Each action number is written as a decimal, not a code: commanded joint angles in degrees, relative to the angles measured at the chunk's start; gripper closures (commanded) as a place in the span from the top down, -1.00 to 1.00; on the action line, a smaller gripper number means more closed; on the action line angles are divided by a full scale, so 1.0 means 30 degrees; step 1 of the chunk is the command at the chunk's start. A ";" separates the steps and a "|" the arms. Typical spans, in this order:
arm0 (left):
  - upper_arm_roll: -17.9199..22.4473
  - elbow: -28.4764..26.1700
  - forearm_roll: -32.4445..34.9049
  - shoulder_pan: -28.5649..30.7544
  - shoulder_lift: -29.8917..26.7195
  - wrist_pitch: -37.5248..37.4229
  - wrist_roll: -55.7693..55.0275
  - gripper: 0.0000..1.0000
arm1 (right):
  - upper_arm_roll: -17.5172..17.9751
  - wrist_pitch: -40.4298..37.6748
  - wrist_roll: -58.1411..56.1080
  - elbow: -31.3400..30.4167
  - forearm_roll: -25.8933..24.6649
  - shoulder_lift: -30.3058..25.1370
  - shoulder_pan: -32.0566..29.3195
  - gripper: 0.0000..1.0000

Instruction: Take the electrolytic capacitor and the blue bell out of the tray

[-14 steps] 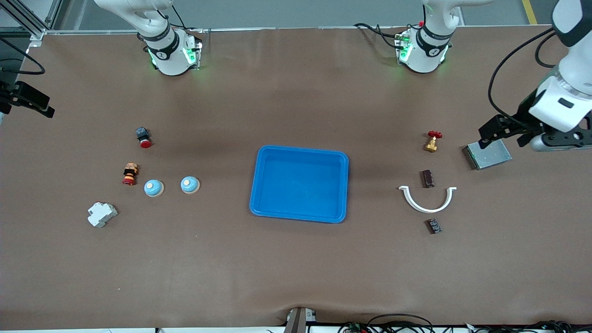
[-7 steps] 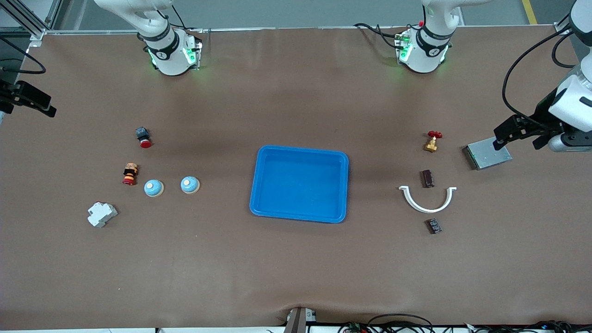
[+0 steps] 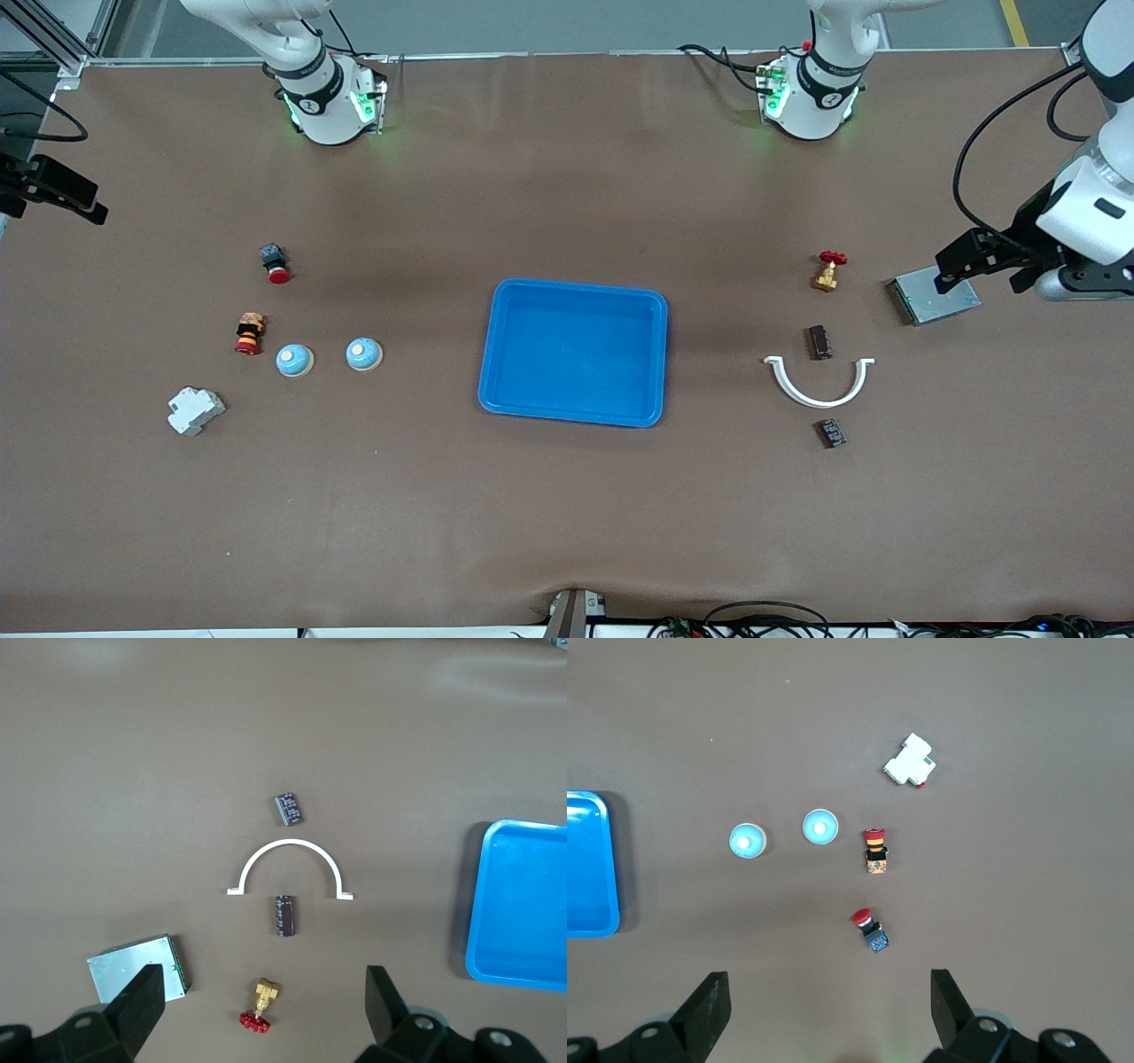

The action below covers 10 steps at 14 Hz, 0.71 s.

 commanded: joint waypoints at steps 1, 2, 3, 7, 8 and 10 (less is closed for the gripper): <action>-0.0297 0.0891 0.0132 -0.0068 0.0073 -0.1868 -0.0165 1.00 | 0.0074 -0.0266 0.0105 0.0440 0.0260 0.0163 -0.0182 1.00; -0.0298 0.1240 0.0162 -0.0010 0.0072 -0.2078 -0.0078 1.00 | 0.0074 -0.0266 0.0105 0.0440 0.0260 0.0163 -0.0182 1.00; -0.0298 0.1447 0.0163 0.0020 0.0072 -0.2167 -0.0048 1.00 | 0.0074 -0.0237 0.0105 0.0440 0.0260 0.0163 -0.0182 1.00; -0.0298 0.1449 0.0221 0.0079 0.0189 -0.2168 0.0157 1.00 | 0.0074 -0.0178 0.0105 0.0440 0.0260 0.0192 -0.0182 1.00; -0.0298 0.1420 0.0221 0.0108 0.0189 -0.2168 0.0157 1.00 | 0.0074 -0.0149 0.0105 0.0440 0.0260 0.0163 -0.0182 1.00; -0.0298 0.1420 0.0221 0.0108 0.0248 -0.2168 0.0157 1.00 | 0.0074 -0.0119 0.0105 0.0440 0.0260 0.0192 -0.0182 1.00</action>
